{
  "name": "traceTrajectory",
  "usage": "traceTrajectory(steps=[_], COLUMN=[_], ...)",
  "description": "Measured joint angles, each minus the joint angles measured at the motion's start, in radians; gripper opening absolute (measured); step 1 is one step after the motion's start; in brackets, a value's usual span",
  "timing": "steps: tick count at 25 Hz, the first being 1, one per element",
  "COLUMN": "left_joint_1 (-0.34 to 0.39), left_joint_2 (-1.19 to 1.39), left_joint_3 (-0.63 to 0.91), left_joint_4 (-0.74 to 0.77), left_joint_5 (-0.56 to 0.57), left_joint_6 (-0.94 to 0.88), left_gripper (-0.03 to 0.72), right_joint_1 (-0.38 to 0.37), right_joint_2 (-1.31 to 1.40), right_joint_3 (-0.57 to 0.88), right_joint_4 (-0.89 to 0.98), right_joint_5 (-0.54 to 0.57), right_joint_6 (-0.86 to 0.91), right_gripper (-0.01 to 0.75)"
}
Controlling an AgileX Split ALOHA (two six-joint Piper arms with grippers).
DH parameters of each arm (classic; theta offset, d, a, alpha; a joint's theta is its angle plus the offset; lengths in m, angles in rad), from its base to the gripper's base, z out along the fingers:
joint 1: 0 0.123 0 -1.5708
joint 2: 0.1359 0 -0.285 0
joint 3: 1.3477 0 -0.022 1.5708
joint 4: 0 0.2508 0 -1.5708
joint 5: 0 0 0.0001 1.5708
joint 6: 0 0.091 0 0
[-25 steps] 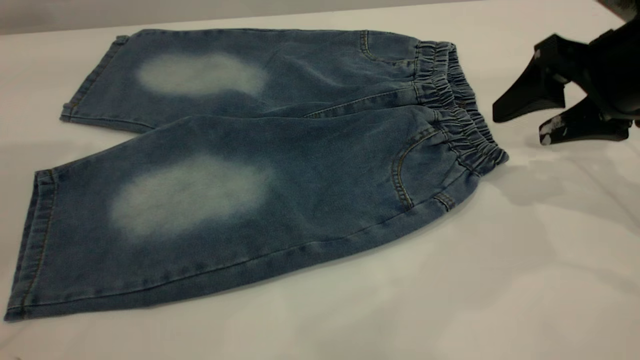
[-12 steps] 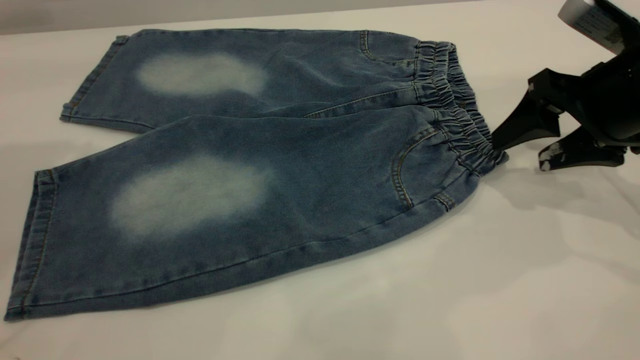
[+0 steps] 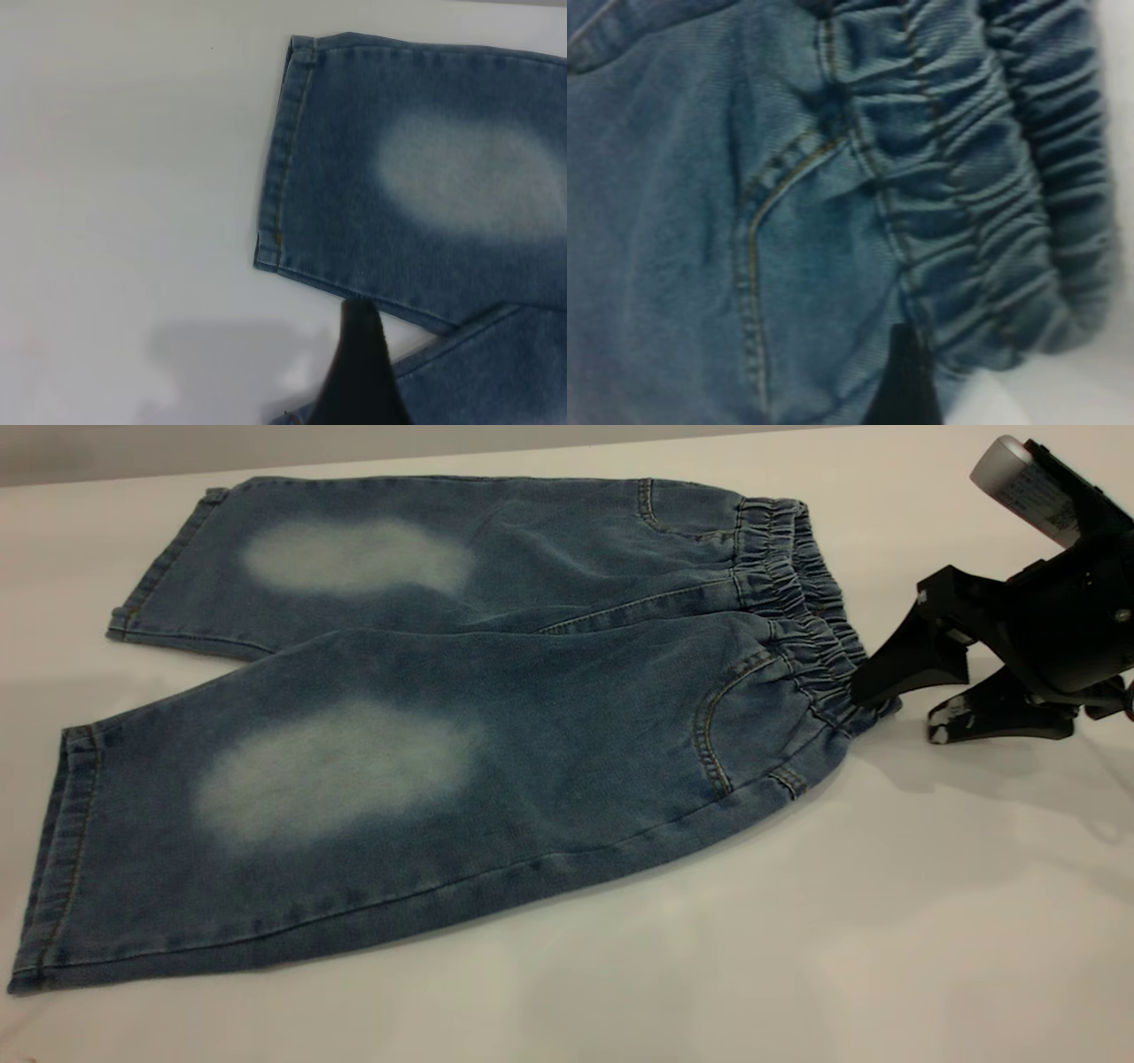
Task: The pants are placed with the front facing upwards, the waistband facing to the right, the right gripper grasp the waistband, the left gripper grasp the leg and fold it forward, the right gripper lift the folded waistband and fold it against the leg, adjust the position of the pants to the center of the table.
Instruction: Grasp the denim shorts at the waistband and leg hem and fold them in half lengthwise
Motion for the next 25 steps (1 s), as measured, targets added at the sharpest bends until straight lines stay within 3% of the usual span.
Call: traceTrajectory(steps=[12, 15, 18, 25], left_joint_1=[0.000, 0.000, 0.000, 0.000], left_joint_2=[0.000, 0.000, 0.000, 0.000], left_joint_3=[0.000, 0.000, 0.000, 0.000], left_joint_4=[-0.003, -0.003, -0.003, -0.003], left_joint_5=[0.000, 0.000, 0.000, 0.000], left_joint_6=[0.000, 0.000, -0.001, -0.002], left_gripper=[0.498, 0.498, 0.498, 0.498], right_joint_1=[0.000, 0.001, 0.001, 0.001], right_joint_2=[0.075, 0.092, 0.097, 0.100], right_joint_3=[-0.038, -0.039, -0.039, -0.038], right_joint_4=[0.039, 0.043, 0.043, 0.031], right_joint_5=[0.117, 0.134, 0.118, 0.078], right_joint_6=[-0.038, -0.040, -0.041, -0.037], right_gripper=[0.508, 0.477, 0.392, 0.070])
